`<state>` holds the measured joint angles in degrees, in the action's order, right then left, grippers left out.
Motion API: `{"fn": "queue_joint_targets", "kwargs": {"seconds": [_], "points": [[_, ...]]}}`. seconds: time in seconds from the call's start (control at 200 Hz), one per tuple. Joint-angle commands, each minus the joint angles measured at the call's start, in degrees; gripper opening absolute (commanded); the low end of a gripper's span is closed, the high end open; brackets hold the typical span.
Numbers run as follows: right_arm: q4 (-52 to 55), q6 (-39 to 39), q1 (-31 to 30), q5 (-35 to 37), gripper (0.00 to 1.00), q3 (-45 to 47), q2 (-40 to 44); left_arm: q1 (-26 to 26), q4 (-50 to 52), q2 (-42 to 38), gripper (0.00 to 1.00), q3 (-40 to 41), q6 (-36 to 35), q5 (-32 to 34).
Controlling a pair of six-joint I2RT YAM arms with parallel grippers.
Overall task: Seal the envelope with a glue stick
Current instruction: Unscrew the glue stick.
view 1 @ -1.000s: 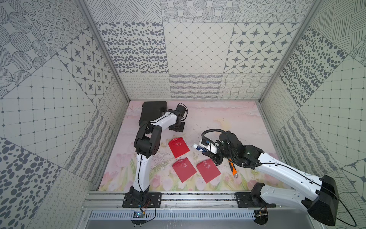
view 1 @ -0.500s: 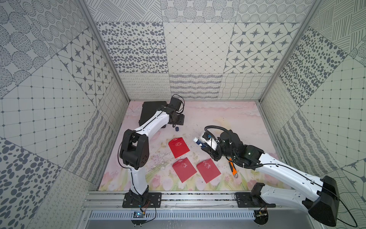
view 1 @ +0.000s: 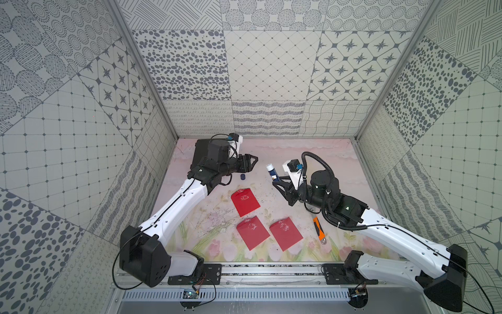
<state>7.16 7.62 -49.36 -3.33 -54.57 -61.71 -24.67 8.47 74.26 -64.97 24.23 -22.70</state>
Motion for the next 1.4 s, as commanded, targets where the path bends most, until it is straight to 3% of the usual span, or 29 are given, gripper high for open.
{"fn": "queue_joint_targets", "kwargs": {"seconds": [0.0, 0.2, 0.41, 0.725, 1.211, 1.396], "points": [[-6.28, 1.04, 0.38, -1.14, 0.00, -3.37, 1.50, 0.50, -25.12, -6.62, 0.63, 5.72, 7.69, -17.58], [-10.19, 1.54, 0.36, -5.94, 0.00, -4.63, 3.56, 0.44, -44.21, -10.92, 0.62, 11.51, 14.74, -26.41], [-10.65, 1.00, 0.36, -10.92, 0.00, -5.99, 4.86, -1.51, -58.53, -9.86, 0.61, 12.09, 21.76, -32.83], [-12.93, 1.91, 0.35, -17.32, 0.00, -6.36, 5.45, -9.96, -47.01, -9.57, 0.60, 5.13, 11.57, -33.80], [-15.33, 2.44, 0.36, -19.30, 0.00, -6.87, 5.54, -11.81, -54.93, -5.38, 0.40, 3.27, 15.72, -34.46], [-16.49, 2.14, 0.36, -18.78, 0.00, -6.62, 5.65, -11.89, -55.78, -4.95, 0.39, 3.18, 16.21, -34.92]]}}
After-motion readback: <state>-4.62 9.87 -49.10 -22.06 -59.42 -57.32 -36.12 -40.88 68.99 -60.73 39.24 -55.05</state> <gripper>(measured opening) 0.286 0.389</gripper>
